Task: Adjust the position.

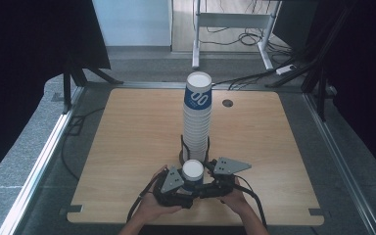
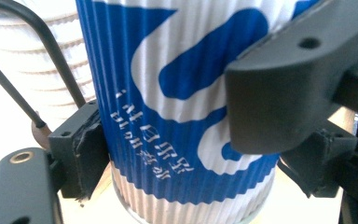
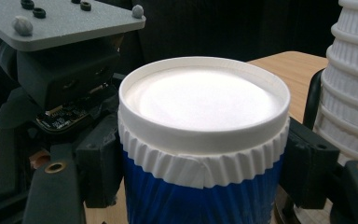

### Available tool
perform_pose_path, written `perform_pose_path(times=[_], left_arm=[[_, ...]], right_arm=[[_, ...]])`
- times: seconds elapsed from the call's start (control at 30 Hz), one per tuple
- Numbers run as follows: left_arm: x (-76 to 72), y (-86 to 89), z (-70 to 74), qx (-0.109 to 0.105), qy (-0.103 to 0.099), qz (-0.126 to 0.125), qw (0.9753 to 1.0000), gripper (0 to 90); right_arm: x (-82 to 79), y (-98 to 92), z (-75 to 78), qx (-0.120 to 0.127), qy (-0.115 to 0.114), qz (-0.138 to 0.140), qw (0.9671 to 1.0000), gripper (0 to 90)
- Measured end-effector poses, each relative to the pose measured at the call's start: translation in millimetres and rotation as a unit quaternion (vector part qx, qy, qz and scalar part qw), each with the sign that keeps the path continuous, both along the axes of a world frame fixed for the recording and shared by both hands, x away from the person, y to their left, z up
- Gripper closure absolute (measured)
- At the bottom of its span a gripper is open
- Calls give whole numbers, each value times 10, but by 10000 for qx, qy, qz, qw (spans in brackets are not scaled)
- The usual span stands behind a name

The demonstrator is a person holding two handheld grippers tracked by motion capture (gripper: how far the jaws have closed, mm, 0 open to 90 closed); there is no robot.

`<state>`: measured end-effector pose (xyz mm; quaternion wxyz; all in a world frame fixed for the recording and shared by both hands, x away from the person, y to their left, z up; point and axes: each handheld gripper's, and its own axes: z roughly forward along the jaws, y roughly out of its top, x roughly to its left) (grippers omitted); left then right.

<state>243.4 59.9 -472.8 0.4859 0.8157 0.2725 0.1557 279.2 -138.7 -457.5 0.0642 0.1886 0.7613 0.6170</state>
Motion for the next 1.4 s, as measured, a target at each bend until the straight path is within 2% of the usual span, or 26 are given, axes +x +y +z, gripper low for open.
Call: perform_pose_path(times=[0.3, 0.63, 0.87, 1.17, 1.27, 1.4], left_arm=[[-13, 9, 1, 74, -130, -38, 9999, 192], [-26, -6, -14, 292, -268, -42, 9992, 197], [-34, -1, -9, 509, -423, 21, 9978, 198], [-18, 51, 13, 662, -539, 143, 9962, 198], [-5, 76, 12, 817, -609, 226, 9945, 198], [4, 97, 5, 1093, -764, 347, 9905, 198]], right_arm=[[3, -11, -3, -2, 28, 25, 10000, 253], [12, -16, -3, 10, 57, 46, 10000, 222], [18, -61, 27, 79, 74, 25, 9999, 200], [13, -106, 58, 67, 79, 28, 9999, 193], [17, -126, 61, 38, 94, 8, 9999, 191], [27, -156, 63, 16, 89, -16, 10000, 189]])
